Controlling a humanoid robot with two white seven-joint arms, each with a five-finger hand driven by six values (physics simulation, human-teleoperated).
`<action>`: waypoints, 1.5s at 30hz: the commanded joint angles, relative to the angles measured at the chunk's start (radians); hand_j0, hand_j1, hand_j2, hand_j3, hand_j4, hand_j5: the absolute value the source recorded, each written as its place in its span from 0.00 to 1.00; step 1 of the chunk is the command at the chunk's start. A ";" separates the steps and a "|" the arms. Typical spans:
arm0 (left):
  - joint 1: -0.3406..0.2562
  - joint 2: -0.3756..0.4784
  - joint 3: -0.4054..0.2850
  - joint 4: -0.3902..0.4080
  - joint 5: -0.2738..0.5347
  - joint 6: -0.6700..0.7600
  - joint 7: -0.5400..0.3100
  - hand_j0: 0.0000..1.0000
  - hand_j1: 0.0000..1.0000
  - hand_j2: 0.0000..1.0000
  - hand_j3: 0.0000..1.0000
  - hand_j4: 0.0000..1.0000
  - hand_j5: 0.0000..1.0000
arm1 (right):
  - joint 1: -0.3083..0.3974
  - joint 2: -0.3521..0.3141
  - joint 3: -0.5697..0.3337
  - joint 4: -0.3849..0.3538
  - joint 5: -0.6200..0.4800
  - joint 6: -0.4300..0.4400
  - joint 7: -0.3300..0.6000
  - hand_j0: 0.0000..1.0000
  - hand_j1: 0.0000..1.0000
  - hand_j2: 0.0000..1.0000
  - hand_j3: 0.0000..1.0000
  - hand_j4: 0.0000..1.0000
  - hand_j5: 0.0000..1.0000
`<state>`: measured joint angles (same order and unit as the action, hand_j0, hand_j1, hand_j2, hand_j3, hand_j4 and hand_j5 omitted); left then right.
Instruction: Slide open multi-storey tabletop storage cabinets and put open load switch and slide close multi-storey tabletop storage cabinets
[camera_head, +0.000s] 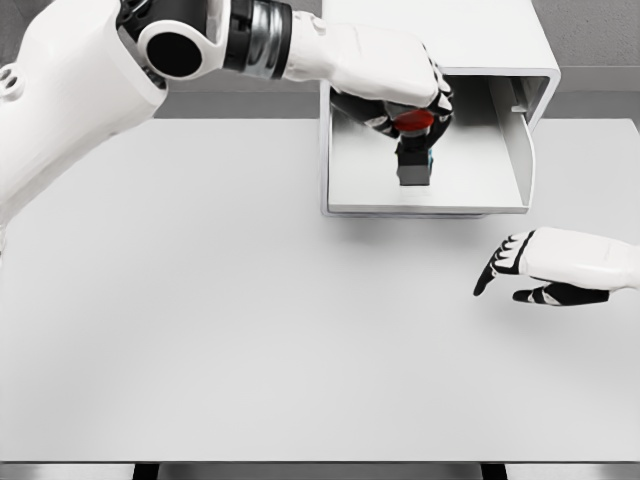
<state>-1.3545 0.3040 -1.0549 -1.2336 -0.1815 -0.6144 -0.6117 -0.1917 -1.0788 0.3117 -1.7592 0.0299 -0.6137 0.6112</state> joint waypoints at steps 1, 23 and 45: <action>0.000 -0.019 0.001 0.055 -0.016 0.004 0.001 0.49 0.49 0.49 0.49 0.49 0.49 | 0.000 0.000 0.001 0.000 -0.007 0.003 0.000 0.64 0.64 0.64 0.64 0.64 0.64; -0.002 -0.034 0.006 0.062 -0.004 0.004 0.001 1.00 1.00 1.00 1.00 1.00 1.00 | -0.043 0.014 0.006 0.000 -0.008 0.003 0.000 0.66 0.66 0.66 0.66 0.66 0.66; 0.130 0.564 0.004 -0.199 0.192 0.004 0.006 1.00 1.00 1.00 1.00 1.00 1.00 | -0.169 0.068 0.070 0.012 -0.005 0.003 0.000 0.67 0.67 0.67 0.67 0.67 0.67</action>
<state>-1.2241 0.8640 -1.0504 -1.4461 0.0050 -0.6141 -0.6063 -0.3712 -1.0221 0.3498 -1.7520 0.0253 -0.6129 0.6111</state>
